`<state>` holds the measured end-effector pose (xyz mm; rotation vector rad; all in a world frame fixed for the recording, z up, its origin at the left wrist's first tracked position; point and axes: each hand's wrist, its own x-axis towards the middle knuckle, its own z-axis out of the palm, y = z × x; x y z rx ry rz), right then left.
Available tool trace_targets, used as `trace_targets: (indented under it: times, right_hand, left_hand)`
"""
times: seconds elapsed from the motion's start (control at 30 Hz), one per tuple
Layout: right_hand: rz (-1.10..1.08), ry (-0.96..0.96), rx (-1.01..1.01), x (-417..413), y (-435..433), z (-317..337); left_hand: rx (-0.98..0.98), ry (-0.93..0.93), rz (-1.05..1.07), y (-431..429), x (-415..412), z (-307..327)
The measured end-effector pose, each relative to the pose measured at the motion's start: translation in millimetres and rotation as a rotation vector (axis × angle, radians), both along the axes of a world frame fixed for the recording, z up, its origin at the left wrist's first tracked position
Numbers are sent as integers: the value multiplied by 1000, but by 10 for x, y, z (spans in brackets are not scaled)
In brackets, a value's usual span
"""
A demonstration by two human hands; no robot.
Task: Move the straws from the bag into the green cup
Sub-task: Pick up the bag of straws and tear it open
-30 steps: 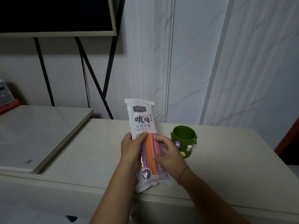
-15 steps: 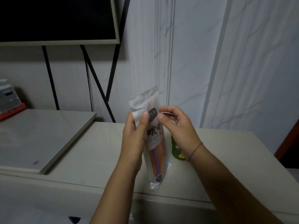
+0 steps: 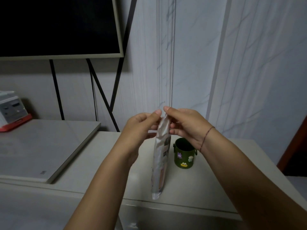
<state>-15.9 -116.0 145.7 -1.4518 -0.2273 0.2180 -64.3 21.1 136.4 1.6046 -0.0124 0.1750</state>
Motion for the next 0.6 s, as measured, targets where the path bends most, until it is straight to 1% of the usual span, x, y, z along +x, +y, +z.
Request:
trace_targets:
  times: [0.17,0.3,0.47,0.6]
  right_hand:
    - [72,66,62,-23,-24,-15]
    - [82,82,65,-29,-13,-18]
    - [117,93,79,-37,-16,4]
    - [130,97,90,-23,-26,-17]
  left_hand:
    - [20,41,-9,24,2,39]
    - [53,77,-15,44,0,93]
    - [151,92,-16,53,21,164]
    - [168,89,-12,38,26,181]
